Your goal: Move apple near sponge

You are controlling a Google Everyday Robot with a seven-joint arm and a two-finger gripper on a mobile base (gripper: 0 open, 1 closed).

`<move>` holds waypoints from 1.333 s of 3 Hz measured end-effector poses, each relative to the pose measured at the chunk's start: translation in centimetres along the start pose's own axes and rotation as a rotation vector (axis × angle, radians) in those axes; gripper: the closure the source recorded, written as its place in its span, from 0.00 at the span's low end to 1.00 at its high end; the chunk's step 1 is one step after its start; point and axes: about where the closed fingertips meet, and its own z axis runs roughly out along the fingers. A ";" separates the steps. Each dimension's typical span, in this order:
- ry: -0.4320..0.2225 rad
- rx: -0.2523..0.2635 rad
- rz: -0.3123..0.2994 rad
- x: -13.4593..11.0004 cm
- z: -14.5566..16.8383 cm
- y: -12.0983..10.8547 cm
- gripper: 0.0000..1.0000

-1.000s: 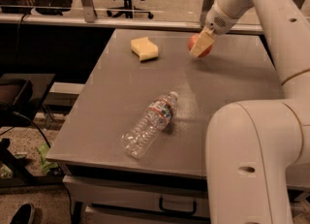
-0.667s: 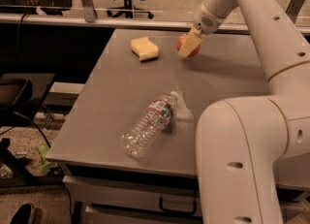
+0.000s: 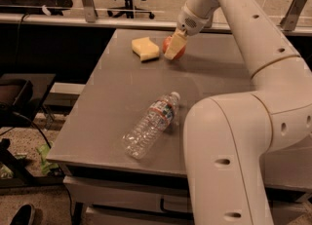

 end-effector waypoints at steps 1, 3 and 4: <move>-0.004 -0.010 -0.022 -1.2 1.0 0.4 1.00; 0.020 0.012 -0.030 -0.8 1.7 -0.2 0.61; 0.028 0.018 -0.026 -0.1 1.8 -0.4 0.38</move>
Offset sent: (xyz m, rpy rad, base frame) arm -0.0062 0.0150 -0.0066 -0.0447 -0.0131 0.0216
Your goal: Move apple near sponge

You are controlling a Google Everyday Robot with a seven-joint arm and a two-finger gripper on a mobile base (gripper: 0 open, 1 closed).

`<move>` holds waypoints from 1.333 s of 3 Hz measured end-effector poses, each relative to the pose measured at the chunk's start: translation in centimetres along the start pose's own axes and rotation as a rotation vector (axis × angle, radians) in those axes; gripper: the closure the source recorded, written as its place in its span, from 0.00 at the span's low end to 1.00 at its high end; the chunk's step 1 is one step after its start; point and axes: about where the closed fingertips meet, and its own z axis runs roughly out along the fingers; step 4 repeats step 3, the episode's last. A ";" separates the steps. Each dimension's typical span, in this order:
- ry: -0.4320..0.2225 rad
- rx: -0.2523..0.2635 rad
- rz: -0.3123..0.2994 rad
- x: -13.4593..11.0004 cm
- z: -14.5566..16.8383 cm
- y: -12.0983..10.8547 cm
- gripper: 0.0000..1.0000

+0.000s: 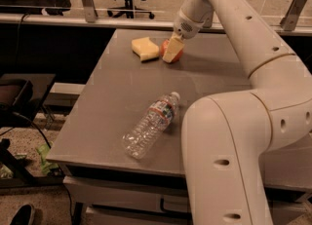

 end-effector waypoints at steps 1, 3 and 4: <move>-0.002 0.000 0.000 -0.1 0.5 -0.1 0.15; -0.003 0.000 0.000 -0.2 0.9 -0.2 0.00; -0.003 0.000 0.000 -0.2 0.9 -0.2 0.00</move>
Offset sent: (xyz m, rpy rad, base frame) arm 0.0021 0.0019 -0.0033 0.0015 -0.0007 0.0000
